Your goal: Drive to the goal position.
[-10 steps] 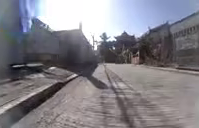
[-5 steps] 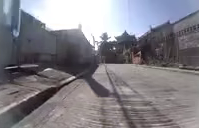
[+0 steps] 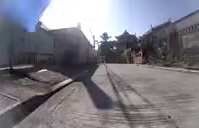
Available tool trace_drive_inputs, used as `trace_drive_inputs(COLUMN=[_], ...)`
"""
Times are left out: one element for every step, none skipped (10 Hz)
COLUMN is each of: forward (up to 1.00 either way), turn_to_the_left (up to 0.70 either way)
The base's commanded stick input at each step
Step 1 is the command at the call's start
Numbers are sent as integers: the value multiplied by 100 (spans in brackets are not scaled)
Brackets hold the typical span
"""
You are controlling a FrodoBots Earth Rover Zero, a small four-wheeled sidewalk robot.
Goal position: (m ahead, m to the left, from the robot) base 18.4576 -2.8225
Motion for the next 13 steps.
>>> trace_drive_inputs(forward=[85,85,85,85,85,85,85,85,85,85,85,85,85], turn_to_the_left=[-3,-3,-3,-3,-3,-3,-3,-3,-3,-3,-3,-3,-3])
